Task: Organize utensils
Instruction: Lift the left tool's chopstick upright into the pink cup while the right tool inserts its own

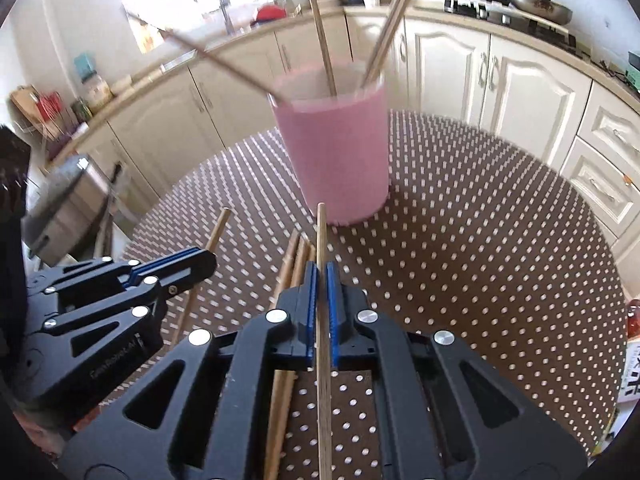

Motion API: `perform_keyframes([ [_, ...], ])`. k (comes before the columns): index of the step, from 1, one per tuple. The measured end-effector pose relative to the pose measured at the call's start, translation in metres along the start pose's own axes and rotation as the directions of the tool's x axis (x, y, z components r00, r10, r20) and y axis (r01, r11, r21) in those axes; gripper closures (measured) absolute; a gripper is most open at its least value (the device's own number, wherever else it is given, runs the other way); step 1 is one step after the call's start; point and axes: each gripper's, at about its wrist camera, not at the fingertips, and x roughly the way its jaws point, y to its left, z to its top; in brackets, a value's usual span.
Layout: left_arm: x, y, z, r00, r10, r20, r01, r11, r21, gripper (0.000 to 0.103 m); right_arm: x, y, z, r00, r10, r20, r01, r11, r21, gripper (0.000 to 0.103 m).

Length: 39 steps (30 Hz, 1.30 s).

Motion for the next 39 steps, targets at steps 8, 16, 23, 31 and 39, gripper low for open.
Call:
perform_keyframes([
  [8,-0.068,-0.022,0.009,0.989,-0.047,0.139,0.042,0.998,0.039,0.097,-0.068,0.008,0.013,0.986,0.055,0.159,-0.054,0.999,-0.01,0.097],
  [16,-0.123,-0.049,0.015,0.961,-0.086,0.263,0.066,0.994,0.086,0.097,-0.126,0.024,0.02,0.954,0.056,0.295,-0.038,0.997,-0.067,0.097],
  [23,-0.153,-0.067,0.018,0.914,-0.103,0.394,0.059,0.991,0.123,0.097,-0.149,0.016,0.018,0.938,0.057,0.341,-0.035,0.997,-0.07,0.097],
  [31,-0.149,-0.078,0.035,0.897,-0.102,0.431,0.046,0.989,0.137,0.097,-0.162,0.01,0.028,0.92,0.052,0.388,-0.024,0.997,-0.078,0.097],
  [39,-0.14,-0.076,0.071,0.87,-0.076,0.487,0.028,0.994,0.106,0.097,-0.172,0.006,0.057,0.902,0.045,0.43,-0.004,0.995,-0.096,0.097],
])
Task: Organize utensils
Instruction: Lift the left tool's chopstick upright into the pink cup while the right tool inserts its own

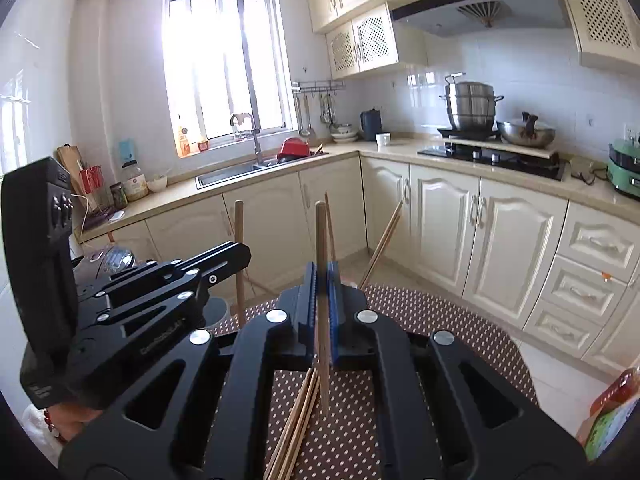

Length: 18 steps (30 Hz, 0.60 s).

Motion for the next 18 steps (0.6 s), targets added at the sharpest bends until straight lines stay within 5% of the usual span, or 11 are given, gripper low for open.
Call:
perform_keyframes([
  [7,0.019,0.009,0.027,0.993,0.042,0.109,-0.035,0.997,-0.066,0.097,0.012,-0.004,0.028,0.999,0.002,0.036,-0.001,1.0,-0.023,0.097],
  [18,0.035,0.025,0.05,0.935,0.154,0.319,-0.087,0.973,-0.214,0.097,0.026,-0.01,0.062,0.993,-0.013,0.115,0.018,0.999,-0.043,0.097],
])
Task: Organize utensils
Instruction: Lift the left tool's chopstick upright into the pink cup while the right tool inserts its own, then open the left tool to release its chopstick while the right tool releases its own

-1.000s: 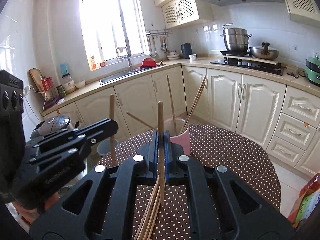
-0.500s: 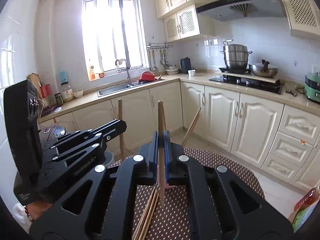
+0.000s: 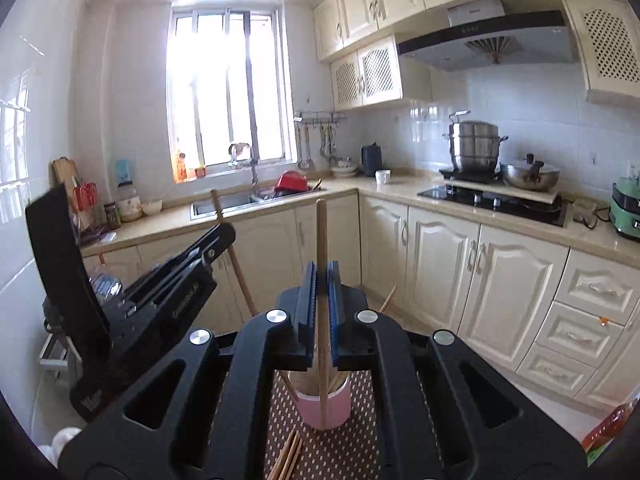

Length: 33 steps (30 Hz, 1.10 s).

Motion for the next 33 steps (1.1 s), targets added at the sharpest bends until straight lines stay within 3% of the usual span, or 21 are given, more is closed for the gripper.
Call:
perform_keyframes([
  [3,0.005,-0.002,-0.006,0.999,0.027,0.026,-0.028,0.999,0.019,0.097,0.005,-0.002,0.004,0.999,-0.007,0.043,0.006,1.0,0.017,0.097],
  [9,0.026,-0.006,-0.023,0.999,0.052,0.007,-0.053,0.996,0.065,0.097,0.022,-0.003,0.006,0.997,-0.015,0.08,0.013,0.999,0.03,0.098],
  [15,0.04,-0.005,-0.039,0.998,0.034,-0.055,-0.028,0.993,0.115,0.097,0.037,-0.006,0.001,0.997,-0.008,0.072,0.005,0.999,0.041,0.097],
  [20,0.044,0.003,-0.04,0.994,0.003,-0.109,0.007,0.996,0.088,0.096,0.046,-0.006,-0.004,0.998,-0.007,0.057,0.005,0.999,0.04,0.097],
  [22,0.044,0.007,-0.039,0.993,-0.001,-0.118,0.01,0.997,0.078,0.089,0.049,-0.006,-0.005,0.999,-0.007,0.048,0.006,0.999,0.039,0.097],
  [23,0.043,0.009,-0.038,0.993,0.004,-0.119,0.005,0.997,0.08,0.077,0.05,-0.006,-0.006,0.999,-0.006,0.044,0.005,0.999,0.043,0.097],
  [24,0.042,0.01,-0.038,0.993,0.012,-0.117,-0.002,0.997,0.083,0.073,0.051,-0.007,-0.007,0.999,-0.006,0.042,0.004,0.999,0.046,0.097],
  [27,0.038,0.014,-0.037,0.993,0.017,-0.118,-0.007,0.997,0.081,0.073,0.053,-0.008,-0.01,1.0,-0.003,0.03,0.002,0.999,0.051,0.097],
  [33,0.035,0.023,-0.036,0.98,0.03,-0.198,-0.02,0.998,0.055,0.069,0.054,-0.008,-0.021,1.0,0.0,0.0,0.0,0.999,0.052,0.097],
])
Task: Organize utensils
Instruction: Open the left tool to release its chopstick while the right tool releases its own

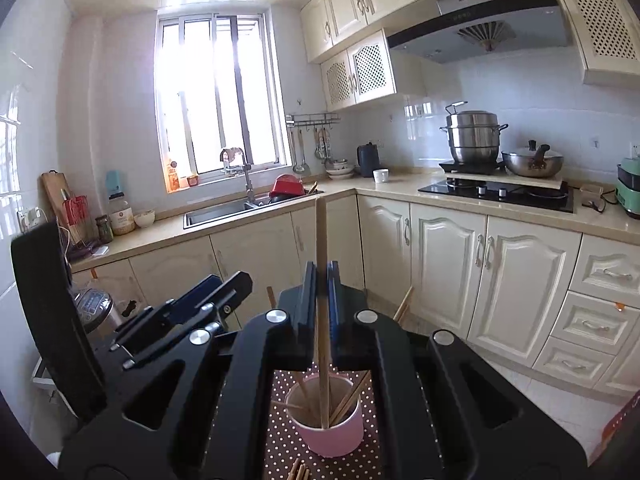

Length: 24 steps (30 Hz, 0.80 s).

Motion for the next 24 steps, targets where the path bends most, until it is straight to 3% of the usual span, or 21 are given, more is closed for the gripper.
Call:
perform_keyframes([
  [24,-0.029,0.015,-0.015,0.993,0.075,-0.089,-0.069,0.995,0.068,0.056,0.016,-0.005,-0.051,0.987,-0.032,-0.155,0.04,0.998,0.049,0.097],
])
